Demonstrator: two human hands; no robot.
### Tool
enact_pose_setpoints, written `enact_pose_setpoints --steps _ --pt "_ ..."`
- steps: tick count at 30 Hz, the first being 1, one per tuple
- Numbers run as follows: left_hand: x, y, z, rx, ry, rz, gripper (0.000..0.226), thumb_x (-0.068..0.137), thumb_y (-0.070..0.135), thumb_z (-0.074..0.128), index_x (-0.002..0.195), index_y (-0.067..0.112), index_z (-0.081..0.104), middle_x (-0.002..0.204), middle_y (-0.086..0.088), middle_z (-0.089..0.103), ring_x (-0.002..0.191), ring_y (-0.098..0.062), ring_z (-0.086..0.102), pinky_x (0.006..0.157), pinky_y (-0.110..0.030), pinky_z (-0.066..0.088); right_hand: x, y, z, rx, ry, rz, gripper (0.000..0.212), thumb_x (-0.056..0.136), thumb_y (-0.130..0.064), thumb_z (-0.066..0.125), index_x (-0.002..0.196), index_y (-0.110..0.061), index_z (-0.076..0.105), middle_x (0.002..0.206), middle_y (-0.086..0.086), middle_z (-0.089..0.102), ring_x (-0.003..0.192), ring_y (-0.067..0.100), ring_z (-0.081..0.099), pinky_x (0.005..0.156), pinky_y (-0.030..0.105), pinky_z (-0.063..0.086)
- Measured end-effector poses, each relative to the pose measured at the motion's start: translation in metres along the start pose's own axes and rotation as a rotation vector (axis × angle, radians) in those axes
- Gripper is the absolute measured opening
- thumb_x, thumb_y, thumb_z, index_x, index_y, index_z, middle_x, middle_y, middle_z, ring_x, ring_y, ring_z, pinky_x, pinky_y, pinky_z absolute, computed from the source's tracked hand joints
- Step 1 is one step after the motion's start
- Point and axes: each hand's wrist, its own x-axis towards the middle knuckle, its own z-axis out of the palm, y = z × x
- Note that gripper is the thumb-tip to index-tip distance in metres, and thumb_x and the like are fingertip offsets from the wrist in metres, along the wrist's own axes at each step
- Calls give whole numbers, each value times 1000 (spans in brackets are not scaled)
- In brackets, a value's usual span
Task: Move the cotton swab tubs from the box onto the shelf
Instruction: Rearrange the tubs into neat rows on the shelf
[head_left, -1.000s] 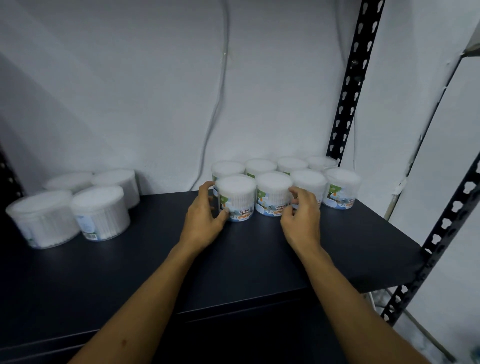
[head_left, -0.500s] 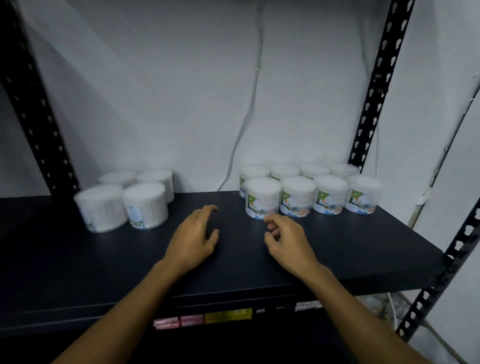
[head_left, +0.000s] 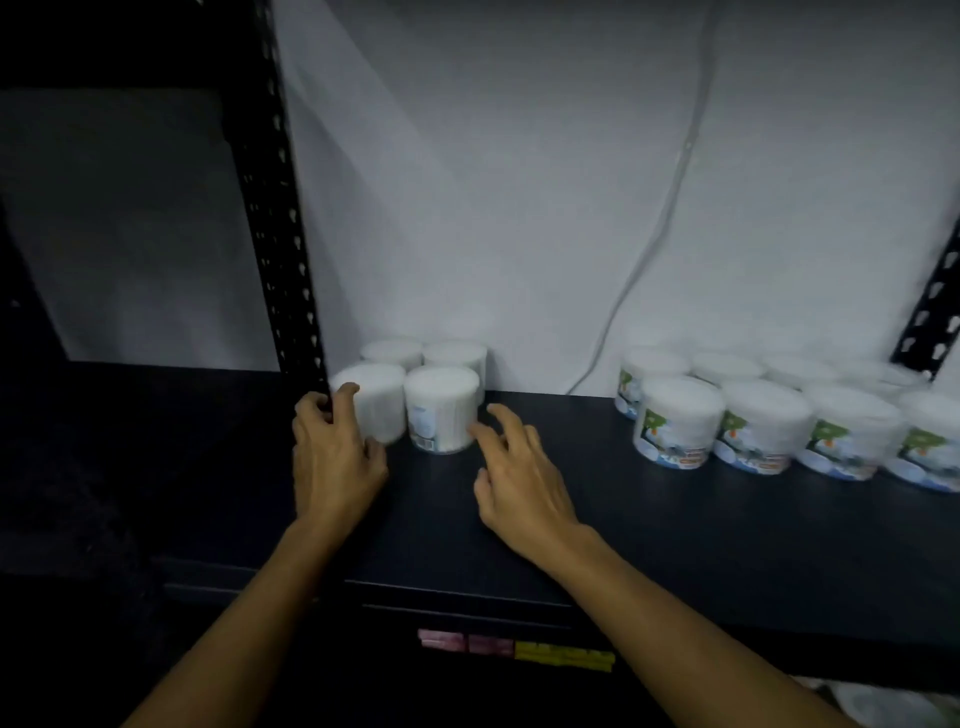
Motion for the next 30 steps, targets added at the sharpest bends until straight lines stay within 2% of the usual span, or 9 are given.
enact_pose_setpoints --steps 3,6,8,12,18,21,24,26,30 --pt "7 -1 3 -160 -27 -188 80 77 8 63 142 29 21 145 -24 20 119 -45 41 89 -50 45 22 -13 16 -23 14 -31 66 80 -8 59 141 -16 36 153 14 24 102 32 51 65 38 54" --pt "11 -8 3 -341 -128 -309 89 80 10 60 146 43 9 130 -25 41 105 -41 53 84 -39 44 38 -17 27 -11 11 -31 78 84 -17 59 149 -27 18 157 9 11 110 33 46 64 40 54" --pt "12 -12 1 -353 -161 -290 87 80 7 57 147 43 15 126 -20 46 107 -36 54 88 -35 43 42 -15 28 -9 -25 -6 71 88 -28 57 148 -28 19 157 6 11 116 32 41 73 43 54" --pt "9 -13 0 -334 -130 -221 80 75 -11 49 143 31 35 127 -14 48 112 -28 51 88 -27 40 40 -10 19 86 86 87 50 86 -38 59 130 -20 44 146 4 32 114 29 43 81 42 51" --pt "3 -11 -1 -352 4 -64 74 68 -19 44 129 23 54 90 -3 57 81 -16 57 75 -26 49 31 4 11 246 168 218 50 84 -21 61 131 -14 45 154 6 24 132 28 37 98 38 43" --pt "2 -5 0 -245 48 3 74 71 -15 51 136 20 46 116 -10 48 100 -21 49 83 -31 45 29 4 11 209 199 180 53 80 -6 55 132 -14 47 154 9 27 136 30 30 105 41 39" --pt "5 -8 7 -154 -90 33 88 69 -15 56 147 16 29 154 -8 21 138 -27 24 109 -38 32 28 3 11 201 153 122 55 78 1 53 131 -10 51 146 11 40 135 29 34 103 49 41" --pt "5 -9 9 -139 -160 63 91 68 -17 56 149 13 24 158 -7 16 144 -24 14 117 -37 22 27 3 10 227 130 128 55 79 2 53 133 -9 50 148 10 40 137 27 34 105 47 41" --pt "1 -5 6 -241 -31 141 86 66 -20 55 143 11 34 144 -11 37 132 -23 34 107 -33 35 27 3 6 256 104 214 64 81 4 52 142 -12 39 158 10 19 142 28 26 107 42 40"
